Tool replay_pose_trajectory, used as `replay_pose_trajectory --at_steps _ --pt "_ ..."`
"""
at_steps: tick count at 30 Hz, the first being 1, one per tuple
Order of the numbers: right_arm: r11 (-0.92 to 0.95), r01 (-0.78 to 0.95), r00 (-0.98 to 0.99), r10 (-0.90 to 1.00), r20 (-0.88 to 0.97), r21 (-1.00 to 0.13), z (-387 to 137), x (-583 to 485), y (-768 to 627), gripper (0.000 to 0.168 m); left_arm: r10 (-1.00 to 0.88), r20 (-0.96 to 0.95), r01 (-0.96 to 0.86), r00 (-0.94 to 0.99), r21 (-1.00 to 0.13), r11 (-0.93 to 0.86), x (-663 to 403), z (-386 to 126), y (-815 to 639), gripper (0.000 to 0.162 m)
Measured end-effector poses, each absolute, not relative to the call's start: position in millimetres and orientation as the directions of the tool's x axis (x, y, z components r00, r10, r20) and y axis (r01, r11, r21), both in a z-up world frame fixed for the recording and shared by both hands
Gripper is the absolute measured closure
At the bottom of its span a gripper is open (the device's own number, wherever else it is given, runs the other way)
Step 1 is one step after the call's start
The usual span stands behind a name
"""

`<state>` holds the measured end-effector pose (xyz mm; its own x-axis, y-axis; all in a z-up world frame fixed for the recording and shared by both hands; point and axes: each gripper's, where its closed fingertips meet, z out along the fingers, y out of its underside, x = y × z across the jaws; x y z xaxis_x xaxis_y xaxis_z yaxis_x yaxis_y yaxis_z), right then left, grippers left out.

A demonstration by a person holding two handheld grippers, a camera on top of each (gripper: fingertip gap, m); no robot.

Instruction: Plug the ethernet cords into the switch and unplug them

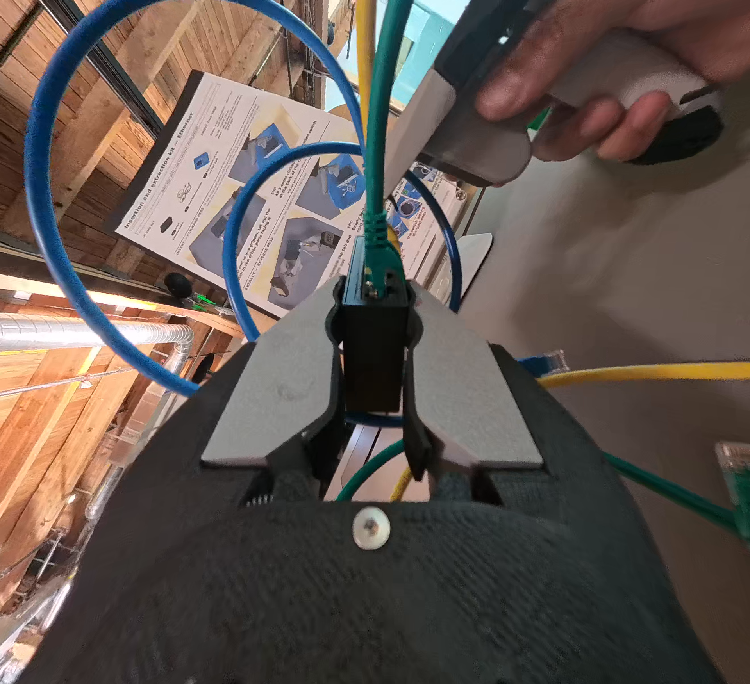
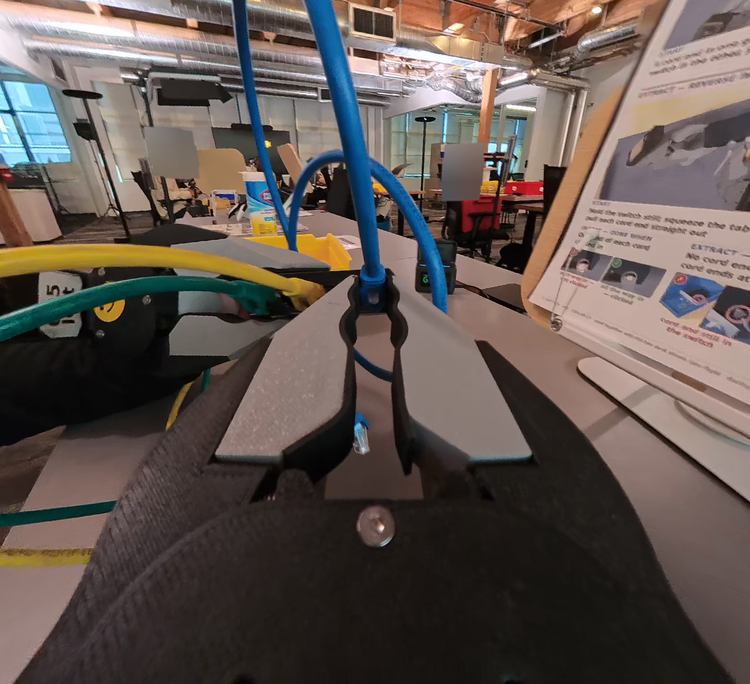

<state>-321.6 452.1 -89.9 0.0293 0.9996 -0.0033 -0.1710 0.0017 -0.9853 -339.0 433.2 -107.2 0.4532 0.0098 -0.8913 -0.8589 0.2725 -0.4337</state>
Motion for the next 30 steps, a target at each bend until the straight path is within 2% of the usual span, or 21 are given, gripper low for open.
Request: replay_pose_trajectory --at_steps 6,10,16,21,25,30 --pt "0.078 -0.216 0.048 0.996 0.069 -0.973 -80.5 -321.0 441.9 0.159 0.03 -0.893 -0.855 0.448 -0.419 0.306 -331.4 -100.9 426.9 0.137" --pt "0.038 -0.246 0.015 0.999 0.035 -0.969 -77.8 -319.2 439.7 0.159 0.031 -0.886 -0.844 0.463 -0.43 0.32 -330.2 -98.0 424.4 0.137" --pt "0.1 -0.326 0.05 0.995 0.088 -0.94 -70.1 -316.0 433.0 0.159 -0.051 -0.804 -0.735 0.592 -0.565 0.374 -326.6 -88.7 417.7 0.137" --pt "0.169 -0.315 0.104 0.984 0.143 -0.934 -66.7 -317.1 431.2 0.159 -0.163 -0.71 -0.613 0.685 -0.682 0.398 -324.2 -82.7 413.9 0.137" --pt "0.029 -0.233 0.021 0.999 0.025 -0.972 -79.1 -326.2 434.4 0.158 -0.24 -0.643 -0.521 0.727 -0.745 0.416 -320.8 -79.3 410.4 0.137" --pt "-0.219 -0.168 -0.107 0.973 -0.203 -0.961 -95.1 -334.7 437.3 0.159 -0.284 -0.66 -0.517 0.695 -0.734 0.441 -314.4 -82.9 410.0 0.137"
